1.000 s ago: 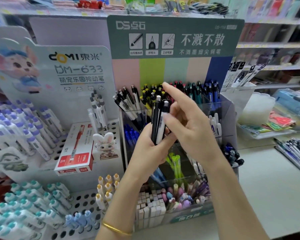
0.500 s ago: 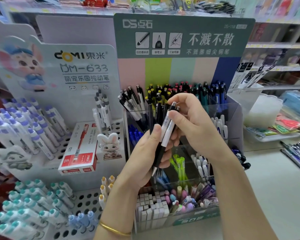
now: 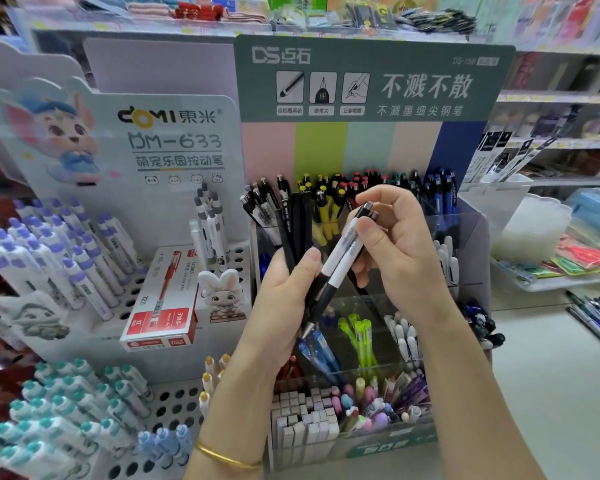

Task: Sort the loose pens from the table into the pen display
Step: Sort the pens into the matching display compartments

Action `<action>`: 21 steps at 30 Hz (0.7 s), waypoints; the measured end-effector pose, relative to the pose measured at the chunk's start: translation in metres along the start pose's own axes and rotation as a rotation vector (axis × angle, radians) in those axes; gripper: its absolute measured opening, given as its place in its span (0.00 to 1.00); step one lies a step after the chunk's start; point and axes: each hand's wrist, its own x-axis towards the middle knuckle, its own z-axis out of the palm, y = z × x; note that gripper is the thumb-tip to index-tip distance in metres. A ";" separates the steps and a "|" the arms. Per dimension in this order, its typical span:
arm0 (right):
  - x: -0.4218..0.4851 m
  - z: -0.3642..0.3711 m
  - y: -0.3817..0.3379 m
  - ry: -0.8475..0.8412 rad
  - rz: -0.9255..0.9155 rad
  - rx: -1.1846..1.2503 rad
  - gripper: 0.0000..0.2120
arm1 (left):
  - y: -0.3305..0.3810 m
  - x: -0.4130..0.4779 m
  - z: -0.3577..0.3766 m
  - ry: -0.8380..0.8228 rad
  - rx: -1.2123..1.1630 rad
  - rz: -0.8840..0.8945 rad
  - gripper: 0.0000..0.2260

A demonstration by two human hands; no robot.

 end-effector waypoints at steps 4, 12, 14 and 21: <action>0.008 -0.010 -0.004 0.199 -0.018 -0.048 0.06 | 0.007 -0.003 -0.017 0.049 0.169 0.145 0.08; 0.051 0.041 -0.012 0.344 -0.486 -0.549 0.08 | 0.030 -0.012 -0.035 0.136 0.046 0.198 0.05; 0.058 0.055 -0.011 0.290 -0.514 -0.724 0.09 | 0.028 -0.015 -0.036 0.116 0.034 0.191 0.04; 0.083 0.071 0.006 -0.030 -0.342 -1.205 0.09 | 0.028 -0.020 -0.047 0.021 -0.040 0.165 0.03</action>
